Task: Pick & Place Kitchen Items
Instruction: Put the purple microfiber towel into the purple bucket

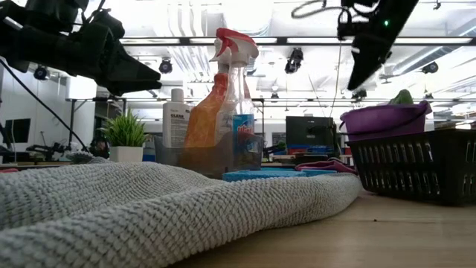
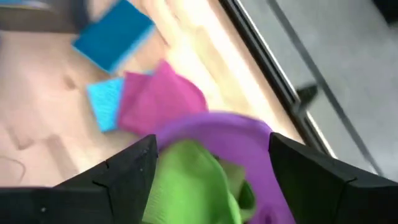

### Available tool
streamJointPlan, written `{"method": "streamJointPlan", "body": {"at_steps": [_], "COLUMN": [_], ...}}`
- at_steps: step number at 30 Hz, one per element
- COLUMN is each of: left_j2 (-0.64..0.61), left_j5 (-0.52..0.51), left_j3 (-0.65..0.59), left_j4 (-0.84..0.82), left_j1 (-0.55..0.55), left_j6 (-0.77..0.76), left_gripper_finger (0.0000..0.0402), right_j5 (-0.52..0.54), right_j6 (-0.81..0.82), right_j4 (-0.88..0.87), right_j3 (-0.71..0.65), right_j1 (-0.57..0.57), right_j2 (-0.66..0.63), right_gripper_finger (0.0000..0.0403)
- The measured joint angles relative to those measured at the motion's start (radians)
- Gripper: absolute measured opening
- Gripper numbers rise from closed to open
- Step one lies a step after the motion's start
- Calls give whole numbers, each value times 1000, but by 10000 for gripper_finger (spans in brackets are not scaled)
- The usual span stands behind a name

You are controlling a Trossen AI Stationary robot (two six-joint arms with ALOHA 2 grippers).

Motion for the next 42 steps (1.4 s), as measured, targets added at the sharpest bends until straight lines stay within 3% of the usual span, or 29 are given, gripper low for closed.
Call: {"method": "streamJointPlan", "body": {"at_steps": [12, 24, 27, 42], "left_j2": [0, 0, 0, 0], "left_j5": [0, 0, 0, 0], "left_j3": [0, 0, 0, 0], "left_j4": [0, 0, 0, 0], "left_j1": [0, 0, 0, 0], "left_j6": [1, 0, 0, 0], "left_gripper_finger": [264, 264, 264, 264], "right_j5": [4, 36, 88, 201], "right_j6": [-56, -149, -172, -225], "right_j4": [52, 109, 122, 181], "right_j3": [-4, -4, -4, -5], "right_j1": [236, 241, 241, 214], "right_j2": [184, 456, 514, 680], "right_gripper_finger": [304, 304, 304, 302]}}
